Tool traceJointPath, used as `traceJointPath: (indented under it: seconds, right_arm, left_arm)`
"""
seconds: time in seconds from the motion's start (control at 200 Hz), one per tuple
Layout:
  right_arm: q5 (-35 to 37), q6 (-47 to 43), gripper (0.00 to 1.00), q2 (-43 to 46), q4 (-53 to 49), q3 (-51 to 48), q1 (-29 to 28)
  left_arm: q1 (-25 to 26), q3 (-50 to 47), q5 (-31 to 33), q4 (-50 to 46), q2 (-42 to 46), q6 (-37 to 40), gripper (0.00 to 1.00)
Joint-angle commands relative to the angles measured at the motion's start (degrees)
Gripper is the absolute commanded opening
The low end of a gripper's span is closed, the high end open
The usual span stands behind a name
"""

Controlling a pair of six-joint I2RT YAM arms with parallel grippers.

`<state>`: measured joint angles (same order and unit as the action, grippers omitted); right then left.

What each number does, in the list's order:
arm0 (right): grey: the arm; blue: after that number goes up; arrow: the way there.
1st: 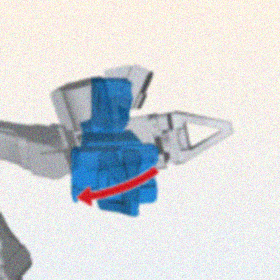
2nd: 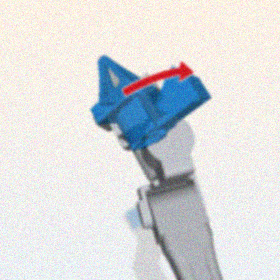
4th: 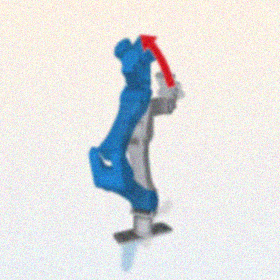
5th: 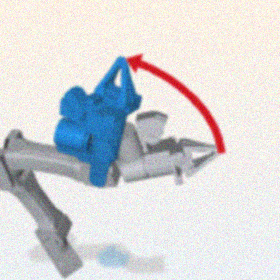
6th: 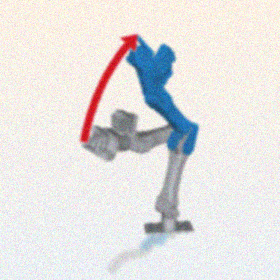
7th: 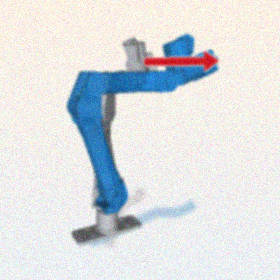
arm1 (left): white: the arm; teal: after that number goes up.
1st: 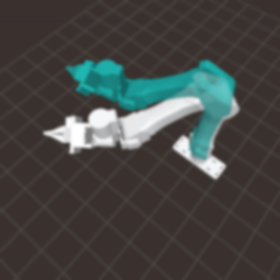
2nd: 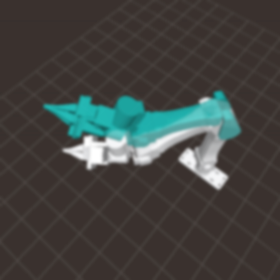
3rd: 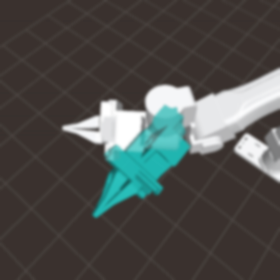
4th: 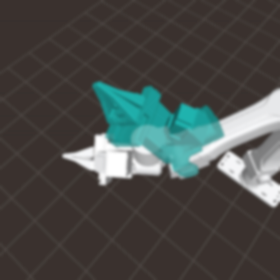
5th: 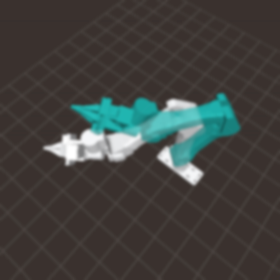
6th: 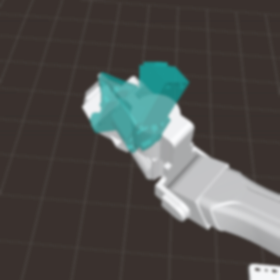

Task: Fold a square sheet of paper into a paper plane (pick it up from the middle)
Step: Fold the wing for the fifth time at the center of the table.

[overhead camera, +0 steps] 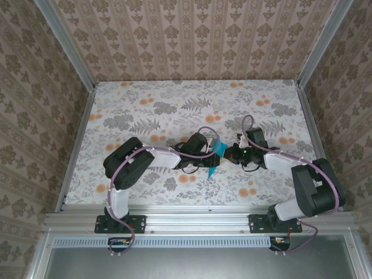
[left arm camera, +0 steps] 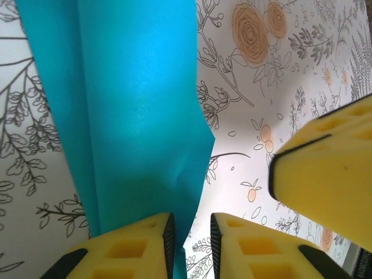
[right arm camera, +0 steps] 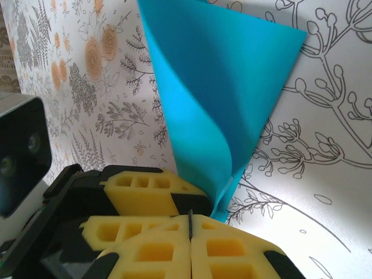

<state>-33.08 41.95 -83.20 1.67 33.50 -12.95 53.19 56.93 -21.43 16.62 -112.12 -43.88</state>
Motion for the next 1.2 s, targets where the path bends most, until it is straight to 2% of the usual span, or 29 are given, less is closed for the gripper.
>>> traceJointPath:
  seconds: [0.0, 0.49, 0.925, 1.195]
  right_arm:
    - [-1.89, -0.03, 0.08, -2.08, 2.11, 1.96, 0.38]
    - [-3.66, -0.33, 0.08, -11.0, 5.27, 4.39, 0.43]
    - [2.81, -5.79, 0.07, -14.56, -2.7, 6.03, 0.49]
    - [3.53, -6.79, 0.07, -14.4, -3.67, 6.06, 0.5]
  left_arm:
    - [-0.09, -1.03, 1.75, -4.67, -2.29, 2.5, 0.28]
    - [-0.14, -1.02, 1.57, -4.99, -0.83, 5.2, 0.27]
    - [0.6, 0.21, 1.13, -7.77, 5.2, 8.41, 0.28]
    - [2.42, -0.32, 4.19, -12.6, 9.96, 7.78, 0.26]
